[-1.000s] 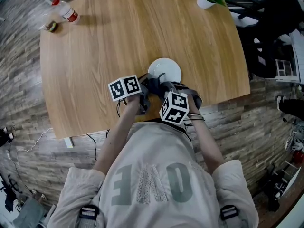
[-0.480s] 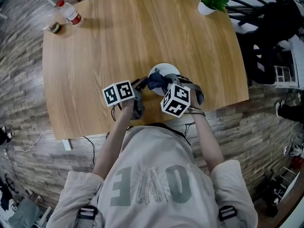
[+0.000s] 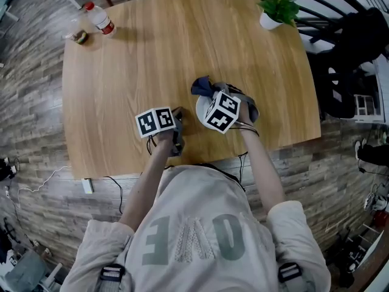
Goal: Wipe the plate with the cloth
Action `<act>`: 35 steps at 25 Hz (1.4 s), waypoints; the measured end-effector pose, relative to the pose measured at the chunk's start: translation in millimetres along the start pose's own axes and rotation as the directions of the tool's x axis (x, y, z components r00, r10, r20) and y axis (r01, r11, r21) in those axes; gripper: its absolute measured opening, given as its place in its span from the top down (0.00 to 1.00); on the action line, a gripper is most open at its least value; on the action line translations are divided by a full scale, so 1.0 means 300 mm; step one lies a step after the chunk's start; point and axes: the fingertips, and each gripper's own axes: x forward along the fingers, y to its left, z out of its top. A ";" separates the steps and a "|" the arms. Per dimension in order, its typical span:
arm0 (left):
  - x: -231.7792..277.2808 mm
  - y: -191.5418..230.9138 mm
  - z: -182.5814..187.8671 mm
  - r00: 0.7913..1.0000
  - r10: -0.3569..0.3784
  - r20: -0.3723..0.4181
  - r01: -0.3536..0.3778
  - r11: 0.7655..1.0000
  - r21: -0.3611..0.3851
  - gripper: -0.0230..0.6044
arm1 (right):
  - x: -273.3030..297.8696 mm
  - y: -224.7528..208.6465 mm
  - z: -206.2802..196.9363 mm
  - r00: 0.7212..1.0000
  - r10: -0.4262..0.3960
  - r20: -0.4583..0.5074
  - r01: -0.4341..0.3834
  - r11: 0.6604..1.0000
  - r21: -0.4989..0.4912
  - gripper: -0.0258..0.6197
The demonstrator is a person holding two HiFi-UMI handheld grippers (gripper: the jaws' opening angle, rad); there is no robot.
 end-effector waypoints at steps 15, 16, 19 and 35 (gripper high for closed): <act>-0.005 -0.004 0.004 1.000 0.003 0.005 -0.003 1.000 -0.002 0.96 | -0.036 0.238 0.035 0.992 0.127 -0.006 -0.126 0.983 -0.134 0.86; -0.006 -0.003 0.004 1.000 0.004 0.005 -0.004 1.000 -0.002 0.95 | -0.047 0.265 0.036 0.990 0.143 -0.004 -0.142 0.980 -0.142 0.86; -0.007 -0.002 0.005 1.000 0.008 0.007 -0.008 1.000 0.003 0.95 | -0.078 0.343 0.033 0.983 0.182 -0.004 -0.180 0.970 -0.166 0.86; -0.093 -0.210 0.212 0.963 -0.111 0.245 0.051 0.970 0.238 0.95 | -0.268 0.159 0.119 0.989 0.005 0.146 0.000 0.999 -0.036 0.86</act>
